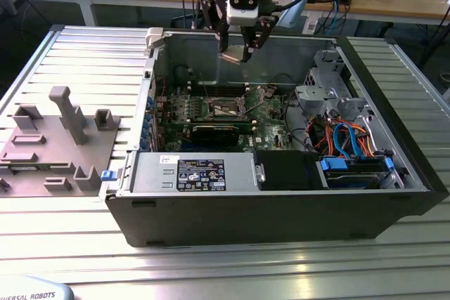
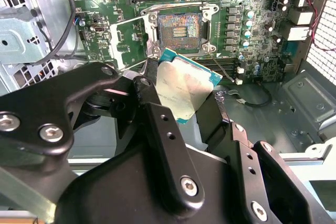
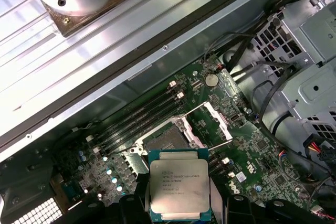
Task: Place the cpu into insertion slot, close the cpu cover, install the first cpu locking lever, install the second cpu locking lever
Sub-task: 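Place the cpu into insertion slot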
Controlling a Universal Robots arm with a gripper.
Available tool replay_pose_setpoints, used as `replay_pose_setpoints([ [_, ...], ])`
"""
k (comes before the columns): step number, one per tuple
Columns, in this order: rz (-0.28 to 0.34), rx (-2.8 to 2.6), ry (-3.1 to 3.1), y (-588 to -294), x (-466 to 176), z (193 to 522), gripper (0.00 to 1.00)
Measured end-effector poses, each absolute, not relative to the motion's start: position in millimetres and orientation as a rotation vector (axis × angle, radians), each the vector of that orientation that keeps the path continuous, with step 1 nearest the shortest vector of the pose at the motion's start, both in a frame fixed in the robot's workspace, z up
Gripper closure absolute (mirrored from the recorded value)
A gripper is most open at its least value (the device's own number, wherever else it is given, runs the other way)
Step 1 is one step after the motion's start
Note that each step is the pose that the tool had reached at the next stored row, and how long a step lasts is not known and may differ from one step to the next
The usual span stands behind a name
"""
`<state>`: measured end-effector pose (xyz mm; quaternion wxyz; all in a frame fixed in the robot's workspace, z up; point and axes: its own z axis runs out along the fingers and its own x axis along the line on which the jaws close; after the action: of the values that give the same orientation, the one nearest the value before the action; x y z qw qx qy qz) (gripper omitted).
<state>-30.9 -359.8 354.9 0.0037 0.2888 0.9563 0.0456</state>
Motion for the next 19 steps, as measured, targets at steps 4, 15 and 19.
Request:
replay_pose_setpoints([
  [4,0.143,0.909,2.996,-359.8,-30.9,354.8,0.46],
  [15,0.143,0.920,2.992,-359.8,-30.9,354.8,0.46],
  [19,0.143,0.924,2.991,-359.8,-30.9,354.8,0.46],
])
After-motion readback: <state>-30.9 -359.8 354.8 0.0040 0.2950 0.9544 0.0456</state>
